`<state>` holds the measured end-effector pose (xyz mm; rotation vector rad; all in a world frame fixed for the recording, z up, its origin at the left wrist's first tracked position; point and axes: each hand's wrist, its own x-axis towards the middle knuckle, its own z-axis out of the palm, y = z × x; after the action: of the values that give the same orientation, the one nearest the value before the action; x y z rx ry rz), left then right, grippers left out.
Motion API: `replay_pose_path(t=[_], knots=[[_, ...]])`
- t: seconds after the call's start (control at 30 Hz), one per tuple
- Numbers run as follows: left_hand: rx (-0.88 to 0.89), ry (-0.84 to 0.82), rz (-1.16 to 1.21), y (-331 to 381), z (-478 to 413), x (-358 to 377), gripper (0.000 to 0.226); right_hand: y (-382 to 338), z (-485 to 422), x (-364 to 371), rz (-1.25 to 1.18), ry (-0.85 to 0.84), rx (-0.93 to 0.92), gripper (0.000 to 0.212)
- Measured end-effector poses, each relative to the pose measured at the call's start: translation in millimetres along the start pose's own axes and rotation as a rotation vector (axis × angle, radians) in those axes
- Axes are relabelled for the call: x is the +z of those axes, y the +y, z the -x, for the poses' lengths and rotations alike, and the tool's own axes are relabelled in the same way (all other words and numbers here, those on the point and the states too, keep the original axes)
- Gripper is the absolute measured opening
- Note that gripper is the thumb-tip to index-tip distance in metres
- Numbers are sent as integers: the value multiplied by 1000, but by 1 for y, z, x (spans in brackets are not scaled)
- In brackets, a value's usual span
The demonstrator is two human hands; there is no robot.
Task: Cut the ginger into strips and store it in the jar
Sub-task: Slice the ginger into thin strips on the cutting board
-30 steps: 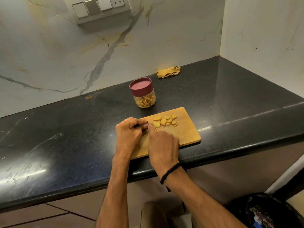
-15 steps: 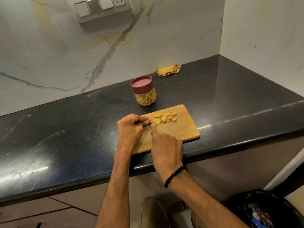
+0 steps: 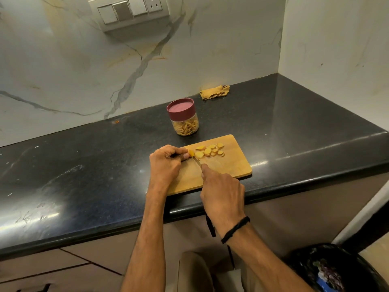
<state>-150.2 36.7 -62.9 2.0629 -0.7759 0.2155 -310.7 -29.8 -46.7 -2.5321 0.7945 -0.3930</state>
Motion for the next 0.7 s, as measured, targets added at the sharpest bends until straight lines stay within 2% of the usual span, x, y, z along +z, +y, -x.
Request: replay_pose_path(t=[0.23, 0.4, 0.7], knots=[[6, -8, -2, 0, 1, -1, 14, 10, -14, -2, -211, 73, 86, 37], [4, -20, -11, -2, 1, 1, 15, 11, -21, -6, -223, 90, 119, 39], [29, -16, -30, -1, 2, 1, 17, -6, -25, 6, -166, 77, 29, 39]])
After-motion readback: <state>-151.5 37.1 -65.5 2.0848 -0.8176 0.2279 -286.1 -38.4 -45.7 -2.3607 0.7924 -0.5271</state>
